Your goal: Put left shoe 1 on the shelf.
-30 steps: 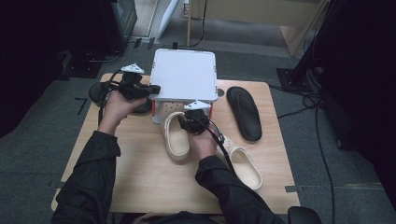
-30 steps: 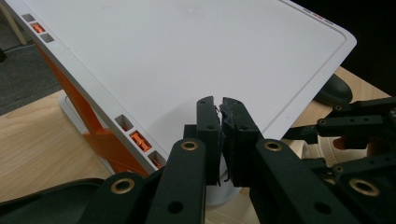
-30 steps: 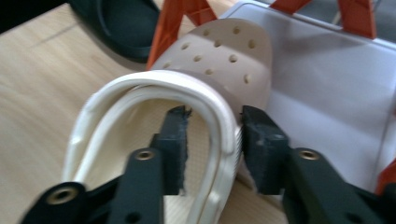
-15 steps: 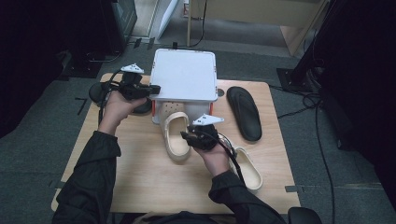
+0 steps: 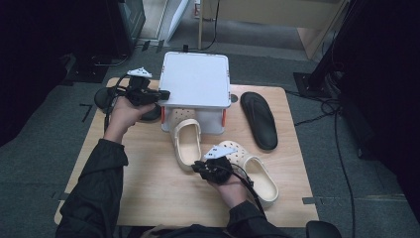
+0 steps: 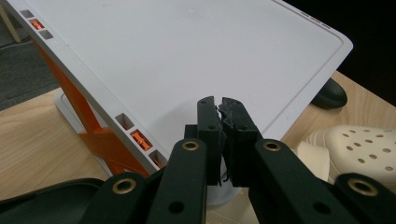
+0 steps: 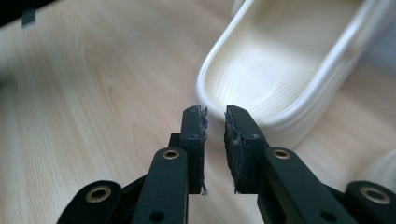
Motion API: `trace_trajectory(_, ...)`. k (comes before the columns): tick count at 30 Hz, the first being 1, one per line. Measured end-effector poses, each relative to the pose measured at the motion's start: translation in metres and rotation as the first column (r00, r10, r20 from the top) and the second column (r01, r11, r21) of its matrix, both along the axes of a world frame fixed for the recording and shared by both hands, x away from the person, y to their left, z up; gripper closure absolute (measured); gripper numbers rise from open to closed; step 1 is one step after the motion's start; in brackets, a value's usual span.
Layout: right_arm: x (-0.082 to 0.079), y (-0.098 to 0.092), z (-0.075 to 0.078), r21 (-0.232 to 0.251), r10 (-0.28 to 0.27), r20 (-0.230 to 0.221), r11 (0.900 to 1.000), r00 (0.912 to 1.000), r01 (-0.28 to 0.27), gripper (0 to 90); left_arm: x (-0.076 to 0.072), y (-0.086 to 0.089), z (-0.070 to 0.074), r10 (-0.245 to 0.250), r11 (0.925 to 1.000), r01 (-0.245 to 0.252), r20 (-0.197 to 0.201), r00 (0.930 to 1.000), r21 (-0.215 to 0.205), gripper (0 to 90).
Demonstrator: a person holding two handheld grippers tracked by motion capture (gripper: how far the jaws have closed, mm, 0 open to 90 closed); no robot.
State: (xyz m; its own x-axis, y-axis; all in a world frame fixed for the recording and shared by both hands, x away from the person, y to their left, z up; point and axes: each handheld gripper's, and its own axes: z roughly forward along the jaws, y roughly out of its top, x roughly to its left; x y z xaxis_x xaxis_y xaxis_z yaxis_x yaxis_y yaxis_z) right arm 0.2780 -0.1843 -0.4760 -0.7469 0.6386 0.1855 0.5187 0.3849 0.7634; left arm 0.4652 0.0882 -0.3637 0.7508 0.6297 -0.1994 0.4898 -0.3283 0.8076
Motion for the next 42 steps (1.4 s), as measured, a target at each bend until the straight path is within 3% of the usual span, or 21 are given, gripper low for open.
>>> trace_trajectory(2, -0.001, 0.006, -0.011, -0.011, 0.02, -0.036, 1.0, 0.9992, -0.02, 77.9, 0.0, 0.0, 0.0, 0.0, 1.0, 0.0, 0.0, 1.0, 0.0, 87.1)
trace_trajectory(4, -0.001, 0.009, -0.016, -0.026, 0.029, -0.04, 0.999, 0.9988, -0.03, 79.2, 0.0, 0.0, 0.0, 0.001, 1.0, -0.001, 0.0, 1.0, 0.0, 87.1)
trace_trajectory(13, 0.009, 0.028, -0.01, -0.047, 0.065, 0.018, 0.997, 0.9977, -0.064, 79.1, 0.0, 0.0, 0.0, 0.002, 1.0, -0.002, -0.005, 1.0, -0.001, 87.7)
trace_trajectory(20, 0.032, 0.037, -0.003, -0.06, 0.065, 0.052, 0.996, 0.9965, -0.062, 77.6, 0.0, 0.0, 0.0, 0.003, 1.0, -0.004, -0.008, 1.0, -0.005, 87.8)
trace_trajectory(28, 0.061, 0.041, -0.005, -0.069, 0.048, 0.036, 0.997, 0.9982, -0.045, 77.0, 0.0, 0.001, -0.001, 0.003, 1.0, -0.003, -0.009, 1.0, -0.009, 87.8)
trace_trajectory(31, 0.072, 0.045, -0.007, -0.082, 0.044, 0.051, 0.996, 0.9977, -0.04, 74.2, 0.0, 0.001, -0.001, 0.004, 1.0, -0.004, -0.008, 1.0, -0.009, 87.8)
trace_trajectory(34, 0.077, 0.047, -0.007, -0.061, 0.036, 0.048, 0.998, 0.9982, -0.033, 72.7, 0.0, 0.001, -0.001, 0.005, 0.9999, -0.005, -0.008, 1.0, -0.013, 87.8)
trace_trajectory(36, 0.082, 0.05, -0.007, -0.084, 0.025, 0.058, 0.996, 0.998, -0.02, 72.4, 0.0, 0.001, -0.001, 0.005, 0.9999, -0.005, -0.01, 0.9999, -0.016, 87.8)
trace_trajectory(38, 0.088, 0.051, -0.006, -0.065, 0.031, 0.055, 0.998, 0.998, -0.027, 72.4, 0.0, 0.001, -0.001, 0.006, 0.9999, -0.006, -0.01, 0.9999, -0.016, 87.8)
trace_trajectory(42, 0.098, 0.057, -0.005, -0.069, 0.021, 0.058, 0.997, 0.9981, -0.017, 72.5, 0.0, 0.001, -0.001, 0.006, 0.9998, -0.006, -0.012, 0.9999, -0.016, 87.9)
